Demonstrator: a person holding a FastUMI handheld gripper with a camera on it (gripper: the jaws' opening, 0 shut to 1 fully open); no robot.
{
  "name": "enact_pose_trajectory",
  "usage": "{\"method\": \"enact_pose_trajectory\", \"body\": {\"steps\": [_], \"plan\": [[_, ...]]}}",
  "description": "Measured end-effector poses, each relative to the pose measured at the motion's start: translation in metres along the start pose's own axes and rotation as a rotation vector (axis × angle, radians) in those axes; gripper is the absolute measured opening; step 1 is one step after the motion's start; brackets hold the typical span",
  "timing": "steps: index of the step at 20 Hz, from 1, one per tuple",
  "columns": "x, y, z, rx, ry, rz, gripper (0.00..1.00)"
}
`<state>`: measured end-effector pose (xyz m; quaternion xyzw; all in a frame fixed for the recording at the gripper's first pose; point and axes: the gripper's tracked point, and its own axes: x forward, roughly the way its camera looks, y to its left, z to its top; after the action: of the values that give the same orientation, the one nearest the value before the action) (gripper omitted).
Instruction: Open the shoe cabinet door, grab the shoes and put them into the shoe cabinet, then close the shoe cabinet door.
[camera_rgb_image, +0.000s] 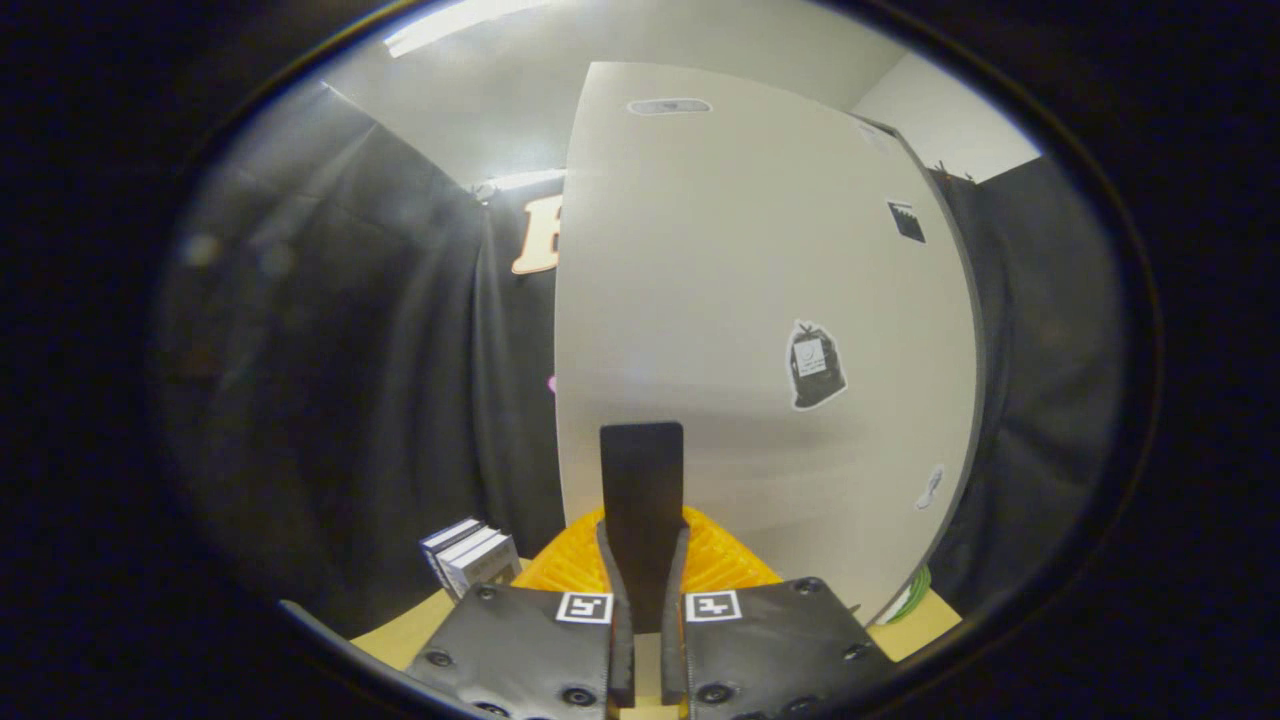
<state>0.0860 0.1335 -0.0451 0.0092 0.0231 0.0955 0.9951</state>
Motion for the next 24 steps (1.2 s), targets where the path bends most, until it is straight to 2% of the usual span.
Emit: {"method": "enact_pose_trajectory", "body": {"steps": [4,12,20,24], "plan": [[-0.034,-0.013,0.001,0.017,0.013,0.043,0.12],[-0.094,-0.057,0.008,-0.028,0.034,0.085,0.12],[-0.141,-0.125,0.017,-0.048,0.035,0.064,0.11],[-0.152,-0.155,0.018,-0.040,0.034,0.000,0.11]]}}
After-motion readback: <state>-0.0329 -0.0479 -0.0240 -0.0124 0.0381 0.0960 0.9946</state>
